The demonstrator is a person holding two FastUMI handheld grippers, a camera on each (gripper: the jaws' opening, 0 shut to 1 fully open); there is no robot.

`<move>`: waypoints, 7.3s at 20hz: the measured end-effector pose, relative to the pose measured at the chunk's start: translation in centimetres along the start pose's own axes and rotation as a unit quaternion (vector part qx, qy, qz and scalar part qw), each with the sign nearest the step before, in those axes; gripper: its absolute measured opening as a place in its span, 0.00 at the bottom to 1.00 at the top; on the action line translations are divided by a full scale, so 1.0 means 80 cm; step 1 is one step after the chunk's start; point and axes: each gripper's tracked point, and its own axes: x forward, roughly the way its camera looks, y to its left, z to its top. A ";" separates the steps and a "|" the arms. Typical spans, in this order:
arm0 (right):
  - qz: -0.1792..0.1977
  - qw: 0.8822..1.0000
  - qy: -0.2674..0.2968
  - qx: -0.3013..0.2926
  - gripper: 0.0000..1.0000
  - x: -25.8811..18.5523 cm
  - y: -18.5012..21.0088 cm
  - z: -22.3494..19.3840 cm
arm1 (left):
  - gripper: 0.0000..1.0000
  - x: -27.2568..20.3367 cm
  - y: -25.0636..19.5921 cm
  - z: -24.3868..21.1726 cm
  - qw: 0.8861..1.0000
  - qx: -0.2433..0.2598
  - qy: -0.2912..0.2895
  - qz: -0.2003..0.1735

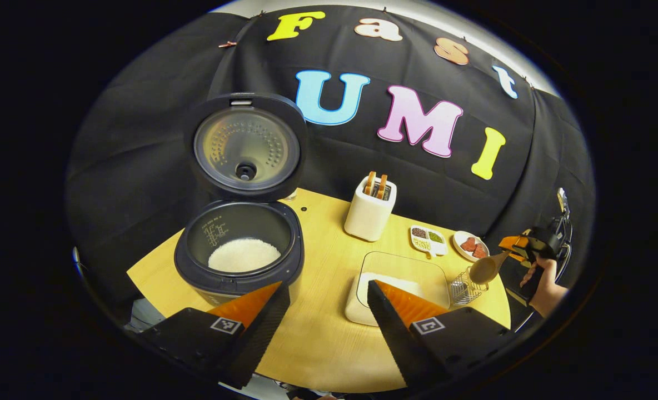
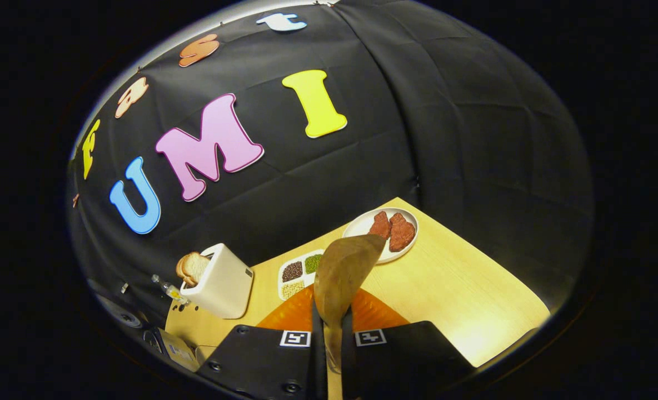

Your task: Close the left gripper, press the button to open the rice cooker; take a wooden spoon from the chopstick holder with the right hand, scoop a spoonful of rice and pour it into the rice cooker, then put the wooden spoon back into the chopstick holder.

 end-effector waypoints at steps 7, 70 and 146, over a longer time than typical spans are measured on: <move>0.051 0.999 -0.012 -0.008 0.14 -0.056 0.099 0.000 | 0.96 -0.007 0.047 -0.007 1.000 -0.011 -0.001 -0.024; 0.038 0.945 0.148 0.290 0.14 -0.110 0.203 -0.166 | 0.95 -0.055 0.232 0.005 0.998 0.022 -0.053 -0.005; 0.267 0.957 -0.040 -0.107 0.14 -0.186 0.437 -0.094 | 0.96 -0.047 0.235 0.013 0.997 -0.036 -0.061 -0.043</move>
